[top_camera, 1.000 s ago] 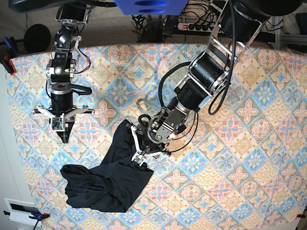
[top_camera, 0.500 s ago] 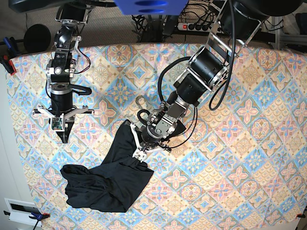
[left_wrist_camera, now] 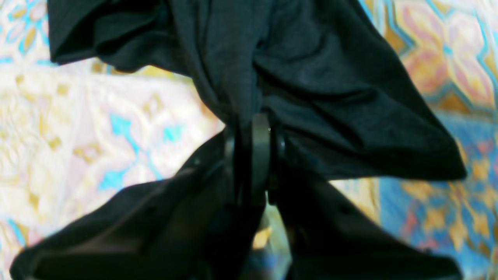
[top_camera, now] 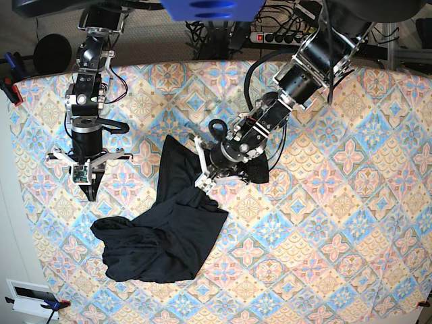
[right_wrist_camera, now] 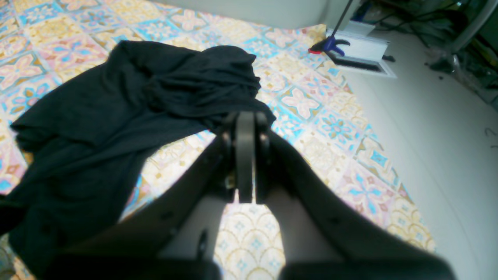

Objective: Layout the t-shirt on the table in an organized manner, then fold the t-shirt properly
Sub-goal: 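Drag the shirt end with the left gripper away from the bundle, then move the right gripper down onto the shirt beside the left gripper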

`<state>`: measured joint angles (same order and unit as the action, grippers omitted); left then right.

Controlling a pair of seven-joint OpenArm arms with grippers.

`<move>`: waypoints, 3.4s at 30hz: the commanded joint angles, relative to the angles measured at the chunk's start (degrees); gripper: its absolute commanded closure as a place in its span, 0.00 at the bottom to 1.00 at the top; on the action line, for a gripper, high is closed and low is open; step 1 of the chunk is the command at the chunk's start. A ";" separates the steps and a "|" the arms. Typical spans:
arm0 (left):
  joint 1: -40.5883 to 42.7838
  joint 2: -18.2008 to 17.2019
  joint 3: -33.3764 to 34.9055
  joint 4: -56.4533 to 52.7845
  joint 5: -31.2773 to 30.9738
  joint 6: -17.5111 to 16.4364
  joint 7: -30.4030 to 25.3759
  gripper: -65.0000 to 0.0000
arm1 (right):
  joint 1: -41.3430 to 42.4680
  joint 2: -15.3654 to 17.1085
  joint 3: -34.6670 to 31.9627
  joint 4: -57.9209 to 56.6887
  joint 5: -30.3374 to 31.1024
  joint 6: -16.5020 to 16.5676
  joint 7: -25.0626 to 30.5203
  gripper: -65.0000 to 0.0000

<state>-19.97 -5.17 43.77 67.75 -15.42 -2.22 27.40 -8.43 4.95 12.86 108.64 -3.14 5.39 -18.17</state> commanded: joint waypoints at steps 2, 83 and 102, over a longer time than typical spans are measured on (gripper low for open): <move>0.14 -1.03 -0.21 3.60 -0.10 -0.02 0.16 1.00 | 0.82 0.54 0.10 0.85 0.02 -0.33 1.87 1.00; 25.20 -10.87 -28.60 44.21 0.26 1.56 7.37 0.33 | -11.40 0.98 -22.93 1.47 -0.16 -0.33 1.78 0.92; 31.88 -10.79 -31.24 42.72 12.65 1.56 7.11 0.99 | 1.52 5.03 -35.68 0.77 -0.07 -0.33 -9.30 0.92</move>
<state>12.19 -15.55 12.95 109.27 -3.16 -1.15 35.79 -7.53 10.00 -22.79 108.57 -3.42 4.93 -28.84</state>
